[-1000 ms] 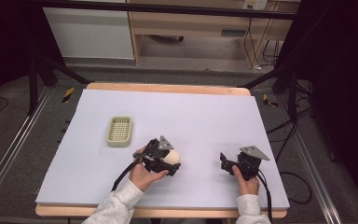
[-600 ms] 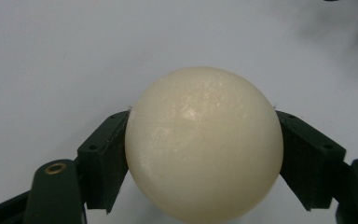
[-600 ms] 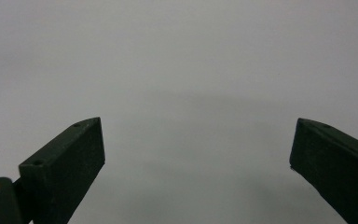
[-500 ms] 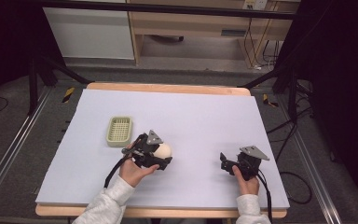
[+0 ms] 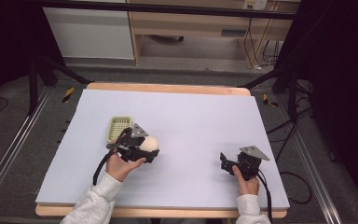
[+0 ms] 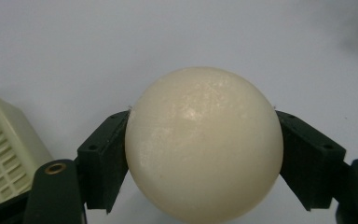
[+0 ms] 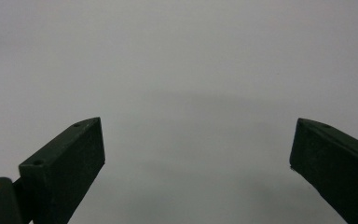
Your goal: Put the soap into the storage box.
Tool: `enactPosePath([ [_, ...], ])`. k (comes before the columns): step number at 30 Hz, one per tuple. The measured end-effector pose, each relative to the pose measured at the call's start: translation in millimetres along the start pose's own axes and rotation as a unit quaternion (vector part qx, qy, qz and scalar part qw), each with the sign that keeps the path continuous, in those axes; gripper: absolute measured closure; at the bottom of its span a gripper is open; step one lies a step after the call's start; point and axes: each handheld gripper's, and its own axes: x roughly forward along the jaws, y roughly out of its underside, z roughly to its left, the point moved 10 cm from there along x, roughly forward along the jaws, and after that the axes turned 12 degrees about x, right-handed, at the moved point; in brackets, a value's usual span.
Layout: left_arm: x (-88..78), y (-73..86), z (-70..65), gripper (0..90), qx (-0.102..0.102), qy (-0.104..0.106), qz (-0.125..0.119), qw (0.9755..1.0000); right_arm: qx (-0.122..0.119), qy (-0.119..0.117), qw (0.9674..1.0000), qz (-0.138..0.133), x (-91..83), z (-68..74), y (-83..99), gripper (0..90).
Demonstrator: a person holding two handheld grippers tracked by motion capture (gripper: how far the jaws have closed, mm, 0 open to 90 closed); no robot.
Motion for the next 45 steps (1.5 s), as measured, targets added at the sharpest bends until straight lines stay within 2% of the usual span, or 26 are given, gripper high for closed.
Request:
enactPosePath([
  [17,-15.4,14.6,37.5,24.2,-0.041,-0.028,-0.008,0.9987,0.0,0.0,1.0,0.0,0.0,0.0,0.0,3.5],
  [35,-24.7,21.1,64.9,24.2,-0.066,-0.049,-0.014,0.9966,0.001,0.0,1.0,0.002,0.2,0.3,0.3,3.5],
  [38,-27.6,24.2,73.1,24.2,-0.071,-0.058,-0.013,0.9957,0.0,0.0,1.0,0.002,0.3,0.4,0.4,3.6],
  [45,-27.0,28.3,83.2,24.2,-0.076,-0.063,-0.006,0.995,0.0,-0.001,1.0,0.003,0.3,0.6,0.4,3.5],
])
